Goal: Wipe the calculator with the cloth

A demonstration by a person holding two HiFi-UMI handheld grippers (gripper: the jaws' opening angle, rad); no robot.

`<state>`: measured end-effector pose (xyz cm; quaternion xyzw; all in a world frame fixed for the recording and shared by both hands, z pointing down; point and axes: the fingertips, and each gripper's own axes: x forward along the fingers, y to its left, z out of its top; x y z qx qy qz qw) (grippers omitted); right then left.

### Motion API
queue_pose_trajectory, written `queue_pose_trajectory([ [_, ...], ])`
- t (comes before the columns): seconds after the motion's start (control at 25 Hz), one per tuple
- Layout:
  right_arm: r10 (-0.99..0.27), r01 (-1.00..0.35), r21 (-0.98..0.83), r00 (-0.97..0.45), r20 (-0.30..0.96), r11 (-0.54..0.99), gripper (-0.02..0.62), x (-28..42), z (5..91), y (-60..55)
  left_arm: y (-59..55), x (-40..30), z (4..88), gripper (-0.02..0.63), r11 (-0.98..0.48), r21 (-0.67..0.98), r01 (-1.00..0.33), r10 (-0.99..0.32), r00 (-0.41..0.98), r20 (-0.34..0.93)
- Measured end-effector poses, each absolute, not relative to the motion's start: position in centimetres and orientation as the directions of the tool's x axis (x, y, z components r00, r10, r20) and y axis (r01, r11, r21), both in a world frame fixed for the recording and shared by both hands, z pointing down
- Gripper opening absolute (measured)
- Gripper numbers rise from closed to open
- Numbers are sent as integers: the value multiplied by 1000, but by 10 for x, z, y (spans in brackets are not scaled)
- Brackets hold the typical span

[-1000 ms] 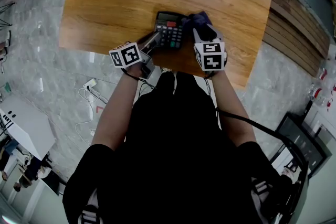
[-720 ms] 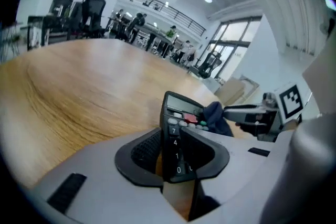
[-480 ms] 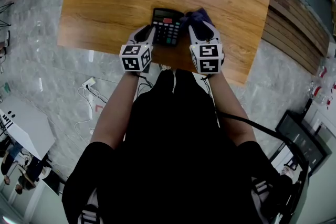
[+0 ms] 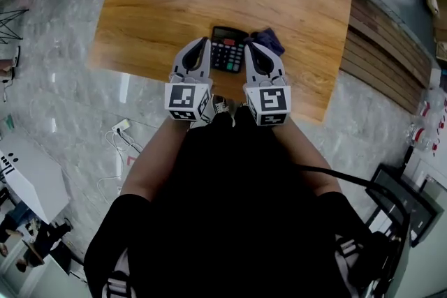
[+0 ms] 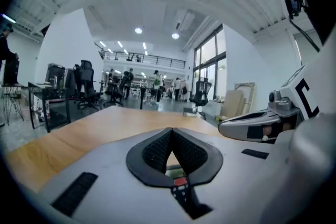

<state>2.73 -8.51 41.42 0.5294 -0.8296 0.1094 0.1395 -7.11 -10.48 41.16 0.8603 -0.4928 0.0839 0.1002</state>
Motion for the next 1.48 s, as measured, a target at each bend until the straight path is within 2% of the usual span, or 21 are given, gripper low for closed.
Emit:
queue_pose_trajectory([
  [0.28,-896,-903,-1,-428,120,431,15,1,317,-59,-74,-79,328,8,-509,77,-858,-854,514,82],
  [0.48,-901,-901,26,-432,39,433,15,-3,292,-44,-58,-81,304,7,-502,54,-863,-863,504,30],
  [0.96,-903,-902,36,-430,-3,429,14,-5,263,-46,-56,-76,271,7,-491,24,-871,-871,491,-16],
  [1.48,-909,-908,49,-417,19,417,14,3,262,-59,-71,-65,273,8,-508,35,-861,-861,508,7],
])
